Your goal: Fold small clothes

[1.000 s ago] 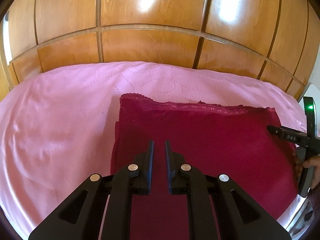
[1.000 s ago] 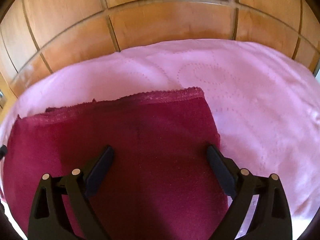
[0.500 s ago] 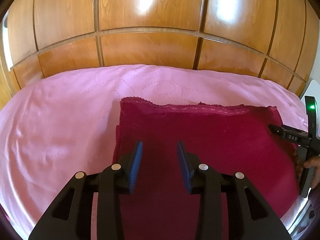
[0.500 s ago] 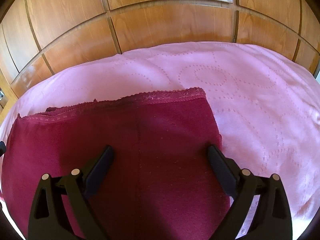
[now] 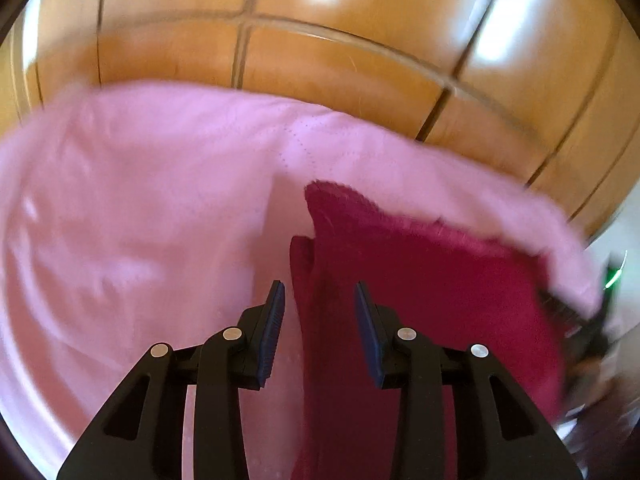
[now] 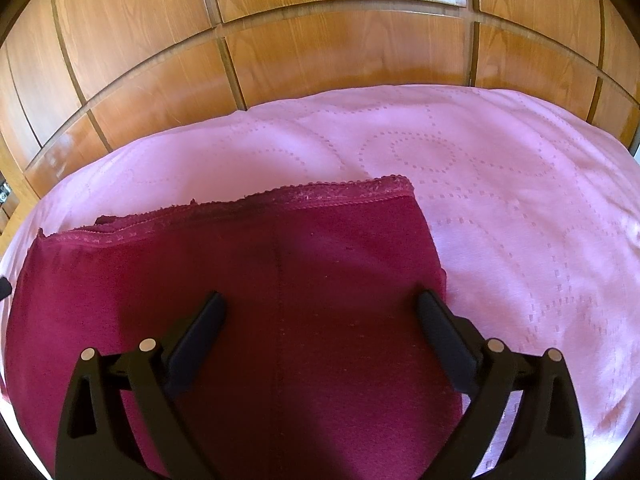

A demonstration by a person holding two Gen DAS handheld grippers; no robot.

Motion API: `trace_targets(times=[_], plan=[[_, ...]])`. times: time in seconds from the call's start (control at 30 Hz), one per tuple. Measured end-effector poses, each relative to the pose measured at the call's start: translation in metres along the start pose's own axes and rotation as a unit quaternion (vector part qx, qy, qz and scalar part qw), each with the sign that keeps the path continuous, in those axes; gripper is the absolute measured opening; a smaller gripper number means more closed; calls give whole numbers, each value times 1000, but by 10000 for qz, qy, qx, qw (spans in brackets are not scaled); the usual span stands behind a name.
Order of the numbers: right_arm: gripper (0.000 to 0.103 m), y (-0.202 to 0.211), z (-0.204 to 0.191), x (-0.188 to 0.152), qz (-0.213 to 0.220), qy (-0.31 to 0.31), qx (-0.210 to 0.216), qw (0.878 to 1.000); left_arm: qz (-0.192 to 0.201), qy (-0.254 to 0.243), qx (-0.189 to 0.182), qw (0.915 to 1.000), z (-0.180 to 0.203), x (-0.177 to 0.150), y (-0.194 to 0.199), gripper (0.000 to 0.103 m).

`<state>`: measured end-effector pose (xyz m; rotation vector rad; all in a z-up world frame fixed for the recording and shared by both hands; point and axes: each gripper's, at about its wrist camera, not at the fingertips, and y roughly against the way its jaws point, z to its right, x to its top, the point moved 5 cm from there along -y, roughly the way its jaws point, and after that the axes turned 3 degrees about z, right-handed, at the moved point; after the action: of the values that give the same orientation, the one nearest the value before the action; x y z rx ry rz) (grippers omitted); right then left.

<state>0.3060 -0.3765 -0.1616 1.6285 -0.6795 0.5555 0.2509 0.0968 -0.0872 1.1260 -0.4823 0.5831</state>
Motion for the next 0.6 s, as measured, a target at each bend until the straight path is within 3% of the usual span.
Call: trace_targets(times=[0.1,0.17,0.27,0.37,0.4,0.43,0.47,0.5,0.6], plan=[[98,0,-1,0,3,6,-2,10000,160,633,-413,9970,-22,17,3,35],[98,0,-1,0,5,2,-7,10000,155,605,-441,9971,-21,23,-2,35],[98,0,-1,0,6,-1,-8,10000,-118,616,-795,9949,-11,29,-18,35],[98,0,-1,0,7,1,-8,10000,-315,505,-734,9955,0,29,-37,35],[98,0,-1,0,9,0,-6,10000,-385,445,-673,9960,1,28,-45,30],[98,0,-1,0,7,0,-2,10000,-480,320,-476,9972,3,24,-56,11],[98,-1,-1,0,12,-4,6,10000,-503,177,-171,9984,3,21,-61,6],[98,-1,-1,0,12,-4,5,10000,-504,50,186,9985,0,16,-70,6],[98,-1,-2,0,23,12,-7,10000,-393,416,282,9980,-13,8,-82,6]])
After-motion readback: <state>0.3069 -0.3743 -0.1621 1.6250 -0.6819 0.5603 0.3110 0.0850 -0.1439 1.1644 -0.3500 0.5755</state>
